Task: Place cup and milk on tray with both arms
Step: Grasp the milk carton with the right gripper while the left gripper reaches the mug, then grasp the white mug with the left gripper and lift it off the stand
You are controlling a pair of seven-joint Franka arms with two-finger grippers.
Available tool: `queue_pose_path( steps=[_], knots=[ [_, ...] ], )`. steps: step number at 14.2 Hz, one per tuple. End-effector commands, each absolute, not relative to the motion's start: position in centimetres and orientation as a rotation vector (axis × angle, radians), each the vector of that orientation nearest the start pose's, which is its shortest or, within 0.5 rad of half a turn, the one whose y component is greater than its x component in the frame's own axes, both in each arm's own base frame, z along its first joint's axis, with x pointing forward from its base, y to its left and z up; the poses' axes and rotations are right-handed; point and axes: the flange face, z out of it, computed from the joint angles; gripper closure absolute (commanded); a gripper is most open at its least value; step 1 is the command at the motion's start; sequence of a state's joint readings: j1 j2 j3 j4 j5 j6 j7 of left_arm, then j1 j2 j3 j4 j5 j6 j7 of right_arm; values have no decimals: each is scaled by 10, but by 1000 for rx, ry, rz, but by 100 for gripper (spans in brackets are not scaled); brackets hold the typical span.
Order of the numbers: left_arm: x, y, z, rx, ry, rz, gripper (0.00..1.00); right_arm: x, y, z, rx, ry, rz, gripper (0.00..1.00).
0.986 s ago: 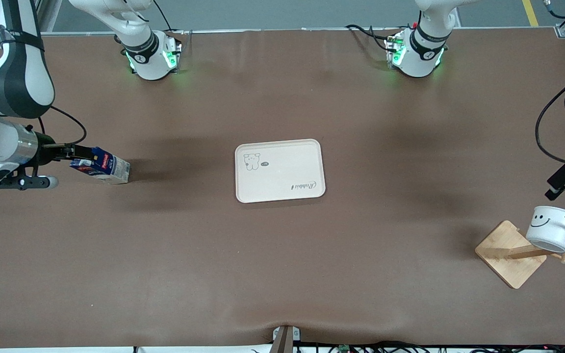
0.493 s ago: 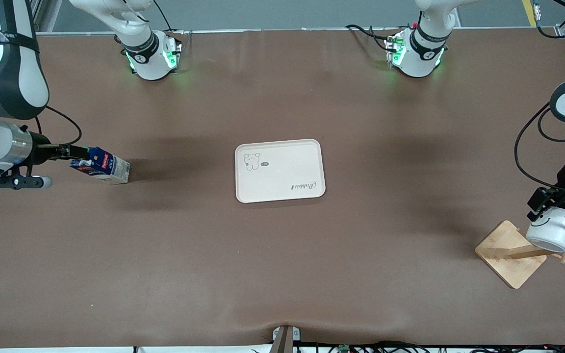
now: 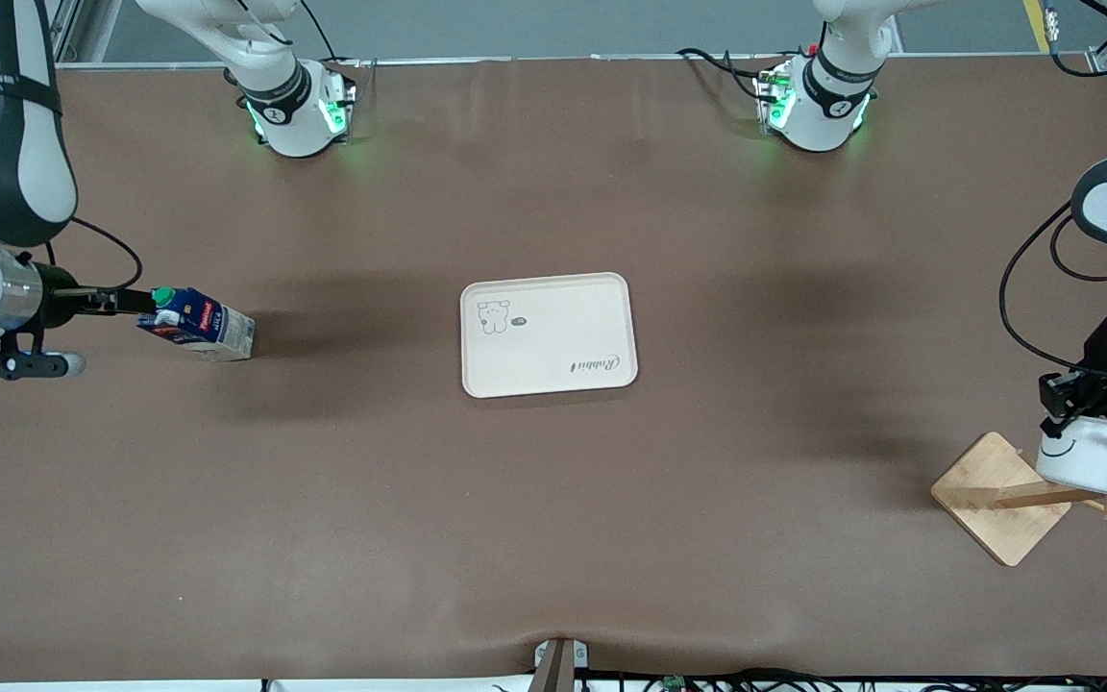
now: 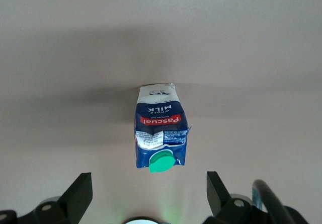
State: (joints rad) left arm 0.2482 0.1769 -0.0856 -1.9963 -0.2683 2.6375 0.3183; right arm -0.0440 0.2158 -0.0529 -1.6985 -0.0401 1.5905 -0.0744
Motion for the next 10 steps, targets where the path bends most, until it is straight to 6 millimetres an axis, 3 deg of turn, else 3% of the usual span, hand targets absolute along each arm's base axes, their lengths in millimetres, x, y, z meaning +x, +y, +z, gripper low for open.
queue_pose_path(
  steps=[1,4,6,8,10],
  knots=[
    [614,92,444,-3125,-26,-842,100,589,-74,426,-3094,51,570,0],
    [607,71,465,-3162,27,-790,100,568,-74,410,-3031,90,538,0],
    [601,56,480,-3181,49,-768,100,551,-75,388,-3037,99,505,0],
    [596,23,492,-3229,17,-721,100,535,-73,371,-3042,106,477,0],
    [590,-15,501,-3279,-55,-641,100,537,-74,363,-3054,104,429,0]
  ],
)
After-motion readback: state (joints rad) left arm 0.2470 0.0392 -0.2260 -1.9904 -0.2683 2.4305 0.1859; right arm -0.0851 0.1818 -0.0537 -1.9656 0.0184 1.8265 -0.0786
